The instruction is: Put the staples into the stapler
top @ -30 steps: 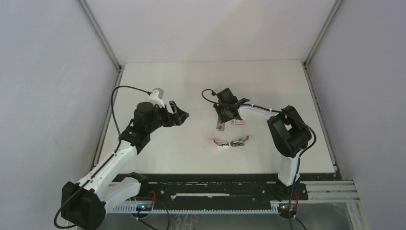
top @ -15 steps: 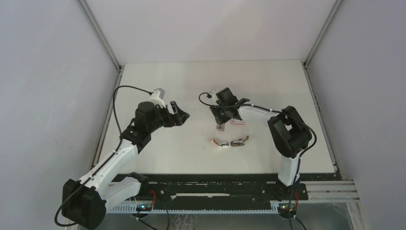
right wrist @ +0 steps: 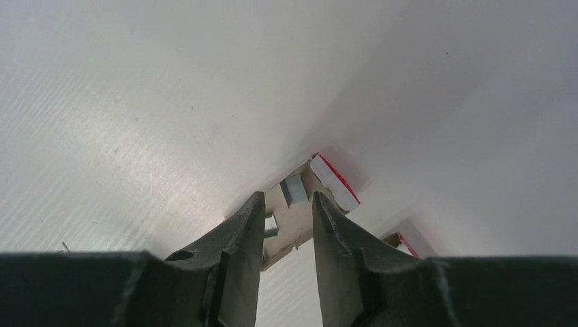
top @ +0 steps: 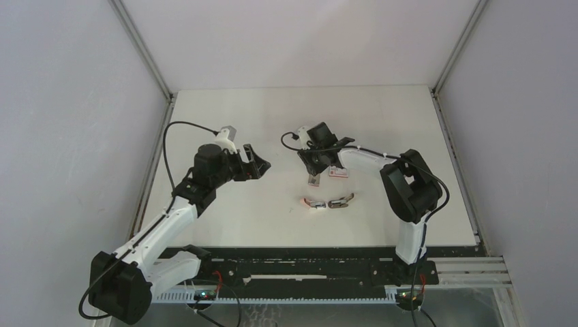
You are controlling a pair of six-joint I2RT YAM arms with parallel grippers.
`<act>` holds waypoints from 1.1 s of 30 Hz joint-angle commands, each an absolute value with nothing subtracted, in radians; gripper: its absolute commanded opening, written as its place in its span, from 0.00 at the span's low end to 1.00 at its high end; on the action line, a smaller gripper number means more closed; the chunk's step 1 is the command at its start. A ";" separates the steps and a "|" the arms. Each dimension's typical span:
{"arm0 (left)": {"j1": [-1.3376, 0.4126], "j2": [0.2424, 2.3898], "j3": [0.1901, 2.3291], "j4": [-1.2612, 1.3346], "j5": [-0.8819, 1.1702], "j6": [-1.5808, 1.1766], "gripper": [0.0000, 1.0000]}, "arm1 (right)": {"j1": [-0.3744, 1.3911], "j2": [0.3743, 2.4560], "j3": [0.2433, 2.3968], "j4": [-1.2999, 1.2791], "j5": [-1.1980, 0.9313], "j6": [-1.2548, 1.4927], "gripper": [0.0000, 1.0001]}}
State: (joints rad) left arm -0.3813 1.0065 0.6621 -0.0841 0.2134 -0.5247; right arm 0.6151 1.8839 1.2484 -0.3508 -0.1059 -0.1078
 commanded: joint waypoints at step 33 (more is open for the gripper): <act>-0.383 0.989 0.658 -0.042 0.203 -0.537 0.91 | 0.556 1.836 1.299 -0.356 -0.203 -0.043 0.13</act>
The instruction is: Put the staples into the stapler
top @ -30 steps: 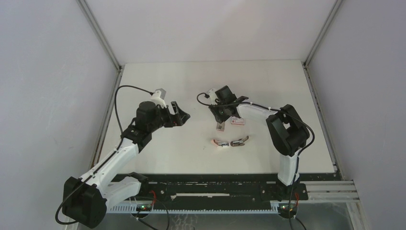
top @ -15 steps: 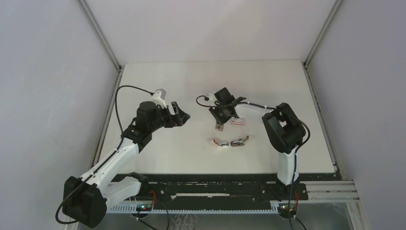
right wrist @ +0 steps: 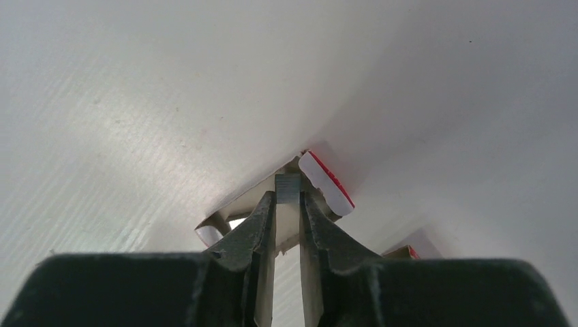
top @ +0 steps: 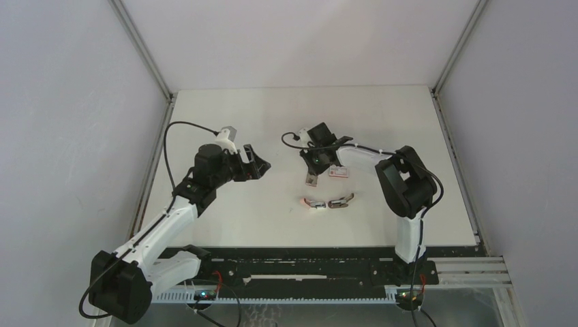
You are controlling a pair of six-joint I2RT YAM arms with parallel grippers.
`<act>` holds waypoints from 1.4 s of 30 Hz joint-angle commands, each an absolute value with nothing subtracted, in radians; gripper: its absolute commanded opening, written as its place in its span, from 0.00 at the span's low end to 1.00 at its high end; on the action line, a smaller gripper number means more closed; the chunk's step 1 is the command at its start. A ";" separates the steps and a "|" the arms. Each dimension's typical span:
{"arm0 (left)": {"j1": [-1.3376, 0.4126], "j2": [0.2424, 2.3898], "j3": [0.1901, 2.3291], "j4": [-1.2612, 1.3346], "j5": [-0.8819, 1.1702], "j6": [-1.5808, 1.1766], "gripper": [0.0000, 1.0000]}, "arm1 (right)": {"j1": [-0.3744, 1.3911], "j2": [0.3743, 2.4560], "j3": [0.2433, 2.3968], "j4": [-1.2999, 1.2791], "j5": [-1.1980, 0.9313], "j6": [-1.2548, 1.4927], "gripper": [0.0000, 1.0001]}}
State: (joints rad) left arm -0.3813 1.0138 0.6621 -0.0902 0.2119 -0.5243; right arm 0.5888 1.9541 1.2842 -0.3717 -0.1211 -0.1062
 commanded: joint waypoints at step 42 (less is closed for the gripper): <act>-0.595 1.083 0.824 0.183 0.705 -0.666 0.66 | 0.451 1.317 1.032 -0.090 -1.251 0.267 0.13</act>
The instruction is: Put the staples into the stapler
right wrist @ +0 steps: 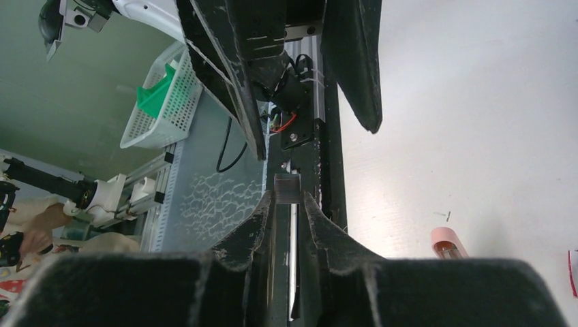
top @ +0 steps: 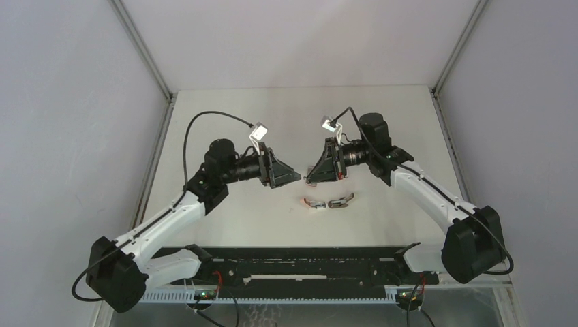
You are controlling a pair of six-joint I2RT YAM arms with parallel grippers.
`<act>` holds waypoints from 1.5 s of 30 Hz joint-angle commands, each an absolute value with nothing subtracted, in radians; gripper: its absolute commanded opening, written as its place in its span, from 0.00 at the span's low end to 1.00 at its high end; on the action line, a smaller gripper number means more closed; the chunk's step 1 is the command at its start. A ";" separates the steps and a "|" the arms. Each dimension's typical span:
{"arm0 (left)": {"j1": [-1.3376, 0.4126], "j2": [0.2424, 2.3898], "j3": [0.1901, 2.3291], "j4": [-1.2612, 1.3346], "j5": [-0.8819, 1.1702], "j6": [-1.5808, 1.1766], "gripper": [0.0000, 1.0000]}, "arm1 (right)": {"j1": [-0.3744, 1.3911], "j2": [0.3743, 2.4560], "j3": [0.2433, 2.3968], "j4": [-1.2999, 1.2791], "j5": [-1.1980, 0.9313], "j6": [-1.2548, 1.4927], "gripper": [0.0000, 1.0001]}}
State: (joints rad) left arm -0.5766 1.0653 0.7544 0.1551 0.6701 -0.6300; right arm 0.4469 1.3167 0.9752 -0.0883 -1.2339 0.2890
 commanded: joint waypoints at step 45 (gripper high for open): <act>-0.653 1.141 0.833 0.255 0.724 -0.755 0.30 | 0.460 1.314 1.034 -0.092 -1.275 0.266 0.11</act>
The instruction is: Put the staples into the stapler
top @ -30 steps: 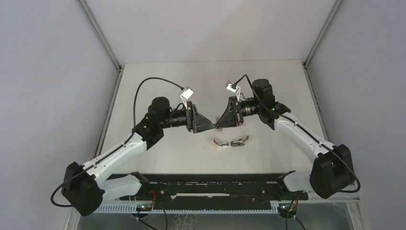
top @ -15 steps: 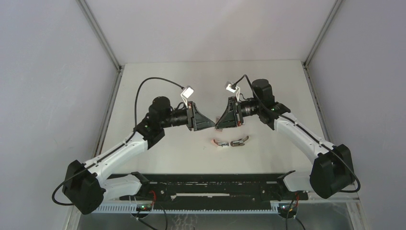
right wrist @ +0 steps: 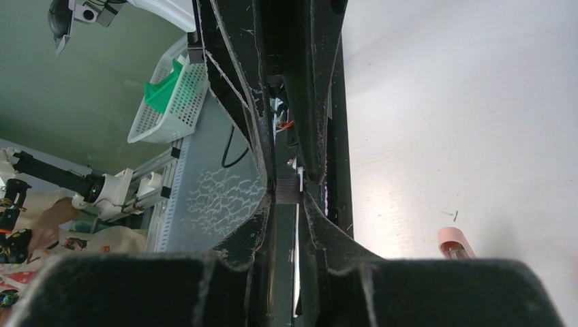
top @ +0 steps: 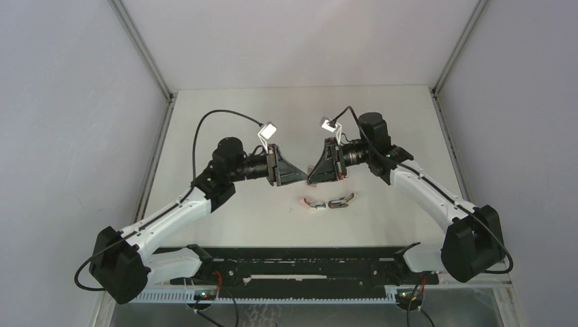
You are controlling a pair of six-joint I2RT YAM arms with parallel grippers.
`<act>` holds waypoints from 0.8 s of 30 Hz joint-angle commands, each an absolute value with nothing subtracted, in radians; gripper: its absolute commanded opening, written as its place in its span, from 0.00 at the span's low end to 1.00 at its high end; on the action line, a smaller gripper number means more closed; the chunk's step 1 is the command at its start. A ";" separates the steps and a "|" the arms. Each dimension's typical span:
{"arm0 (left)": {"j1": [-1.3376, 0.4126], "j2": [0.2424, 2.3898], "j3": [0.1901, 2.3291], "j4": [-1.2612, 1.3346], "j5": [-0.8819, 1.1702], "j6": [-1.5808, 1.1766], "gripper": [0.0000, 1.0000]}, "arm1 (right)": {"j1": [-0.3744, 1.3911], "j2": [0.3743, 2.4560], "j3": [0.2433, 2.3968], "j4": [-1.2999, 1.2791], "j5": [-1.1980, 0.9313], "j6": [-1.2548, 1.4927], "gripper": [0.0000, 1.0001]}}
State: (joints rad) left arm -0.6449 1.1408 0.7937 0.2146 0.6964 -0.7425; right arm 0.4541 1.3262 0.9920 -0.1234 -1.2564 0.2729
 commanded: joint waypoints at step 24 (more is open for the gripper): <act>-0.657 1.135 0.804 0.259 0.731 -0.758 0.32 | 0.444 1.313 1.034 -0.057 -1.265 0.303 0.12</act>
State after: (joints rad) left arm -0.6468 1.1416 0.7937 0.2237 0.7040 -0.7502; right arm 0.4469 1.3262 0.9920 -0.1081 -1.2583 0.2897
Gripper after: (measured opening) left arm 0.322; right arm 0.129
